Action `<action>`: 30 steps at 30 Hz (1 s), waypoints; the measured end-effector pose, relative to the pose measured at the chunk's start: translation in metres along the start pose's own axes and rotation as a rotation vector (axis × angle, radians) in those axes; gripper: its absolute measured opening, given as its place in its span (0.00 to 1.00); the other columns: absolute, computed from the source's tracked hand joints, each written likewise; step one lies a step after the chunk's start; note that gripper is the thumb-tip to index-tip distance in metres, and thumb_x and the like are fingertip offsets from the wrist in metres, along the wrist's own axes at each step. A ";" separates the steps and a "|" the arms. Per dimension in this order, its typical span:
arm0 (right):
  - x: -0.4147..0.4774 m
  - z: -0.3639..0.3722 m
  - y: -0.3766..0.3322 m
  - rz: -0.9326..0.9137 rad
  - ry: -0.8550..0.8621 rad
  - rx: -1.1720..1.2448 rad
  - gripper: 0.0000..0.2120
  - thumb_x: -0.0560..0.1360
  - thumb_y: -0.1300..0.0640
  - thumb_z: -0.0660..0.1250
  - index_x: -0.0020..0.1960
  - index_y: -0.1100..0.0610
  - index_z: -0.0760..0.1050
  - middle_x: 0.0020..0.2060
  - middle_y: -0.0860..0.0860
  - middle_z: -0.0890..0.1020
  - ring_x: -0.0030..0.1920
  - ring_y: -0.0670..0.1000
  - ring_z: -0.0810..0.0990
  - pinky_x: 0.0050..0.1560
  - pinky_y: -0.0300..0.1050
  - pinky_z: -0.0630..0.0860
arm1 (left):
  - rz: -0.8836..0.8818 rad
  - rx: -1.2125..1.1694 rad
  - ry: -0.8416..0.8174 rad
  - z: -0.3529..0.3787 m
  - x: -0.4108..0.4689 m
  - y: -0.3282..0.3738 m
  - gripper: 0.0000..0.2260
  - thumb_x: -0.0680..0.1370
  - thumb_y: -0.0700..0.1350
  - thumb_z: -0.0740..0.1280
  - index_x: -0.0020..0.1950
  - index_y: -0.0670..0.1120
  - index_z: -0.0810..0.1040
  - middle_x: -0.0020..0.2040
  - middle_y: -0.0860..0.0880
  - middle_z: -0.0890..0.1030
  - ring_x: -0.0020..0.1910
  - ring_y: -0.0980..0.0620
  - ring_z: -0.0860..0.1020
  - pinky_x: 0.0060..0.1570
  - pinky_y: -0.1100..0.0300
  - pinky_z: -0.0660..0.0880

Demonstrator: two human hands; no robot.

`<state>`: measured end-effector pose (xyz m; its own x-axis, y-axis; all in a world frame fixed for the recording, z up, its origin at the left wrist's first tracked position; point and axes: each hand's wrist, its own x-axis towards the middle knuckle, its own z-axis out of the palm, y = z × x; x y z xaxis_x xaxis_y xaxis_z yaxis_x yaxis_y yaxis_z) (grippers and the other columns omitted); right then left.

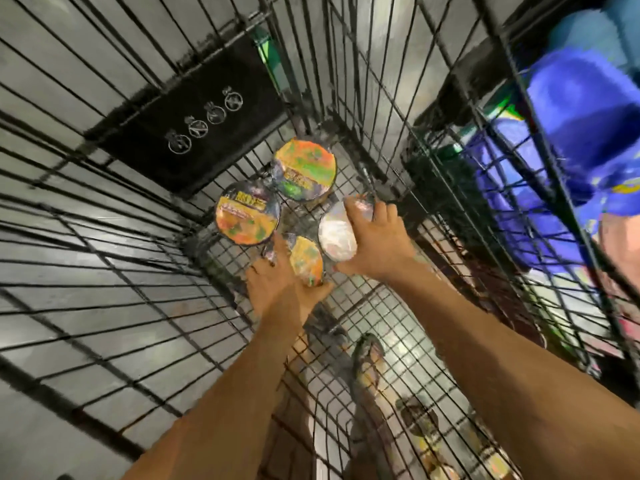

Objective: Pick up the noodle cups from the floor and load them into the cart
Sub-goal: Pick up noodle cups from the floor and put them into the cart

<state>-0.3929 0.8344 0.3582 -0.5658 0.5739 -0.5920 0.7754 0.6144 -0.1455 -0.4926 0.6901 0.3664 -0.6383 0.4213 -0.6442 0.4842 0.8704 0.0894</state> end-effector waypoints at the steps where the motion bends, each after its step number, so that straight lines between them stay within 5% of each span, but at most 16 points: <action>1: 0.004 0.003 -0.001 -0.020 0.015 -0.006 0.60 0.60 0.29 0.72 0.79 0.48 0.43 0.67 0.65 0.63 0.66 0.63 0.60 0.64 0.55 0.62 | 0.005 0.004 -0.012 0.002 0.004 -0.003 0.60 0.61 0.71 0.73 0.78 0.54 0.38 0.72 0.35 0.58 0.70 0.36 0.60 0.69 0.45 0.61; 9: 0.005 0.008 -0.004 -0.019 0.048 0.057 0.62 0.59 0.28 0.71 0.78 0.48 0.39 0.70 0.62 0.58 0.70 0.62 0.57 0.69 0.58 0.60 | 0.055 -0.004 0.011 0.006 0.005 -0.014 0.60 0.61 0.74 0.69 0.78 0.53 0.38 0.77 0.38 0.49 0.74 0.37 0.55 0.71 0.44 0.58; 13: -0.026 0.002 -0.002 0.073 0.035 0.271 0.65 0.58 0.27 0.73 0.77 0.45 0.34 0.76 0.61 0.50 0.74 0.63 0.51 0.70 0.66 0.54 | 0.047 -0.099 0.089 -0.005 -0.012 -0.012 0.56 0.63 0.79 0.55 0.79 0.48 0.39 0.77 0.34 0.50 0.75 0.35 0.55 0.71 0.42 0.59; 22: -0.167 0.004 0.024 0.195 -0.014 0.176 0.43 0.73 0.35 0.63 0.78 0.54 0.48 0.72 0.63 0.59 0.72 0.64 0.57 0.70 0.60 0.59 | 0.170 0.152 0.093 -0.015 -0.122 0.003 0.45 0.74 0.72 0.55 0.80 0.46 0.46 0.78 0.36 0.48 0.76 0.36 0.52 0.73 0.43 0.57; 25: -0.219 0.005 0.035 0.158 -0.061 0.089 0.41 0.74 0.32 0.59 0.77 0.53 0.51 0.73 0.62 0.60 0.72 0.64 0.57 0.69 0.60 0.59 | 0.244 0.270 0.051 -0.008 -0.169 0.013 0.43 0.75 0.71 0.53 0.80 0.45 0.48 0.78 0.39 0.53 0.76 0.37 0.53 0.74 0.44 0.54; 30: -0.295 0.010 0.056 0.145 0.091 0.098 0.41 0.74 0.30 0.58 0.77 0.54 0.54 0.69 0.60 0.64 0.70 0.62 0.61 0.68 0.57 0.61 | 0.413 0.474 0.008 0.002 -0.233 0.027 0.42 0.75 0.72 0.50 0.79 0.45 0.52 0.77 0.38 0.56 0.76 0.37 0.53 0.74 0.44 0.55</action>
<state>-0.1794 0.6942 0.5169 -0.4659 0.7018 -0.5389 0.8717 0.4685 -0.1435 -0.3293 0.6153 0.5169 -0.3456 0.7019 -0.6227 0.9032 0.4288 -0.0179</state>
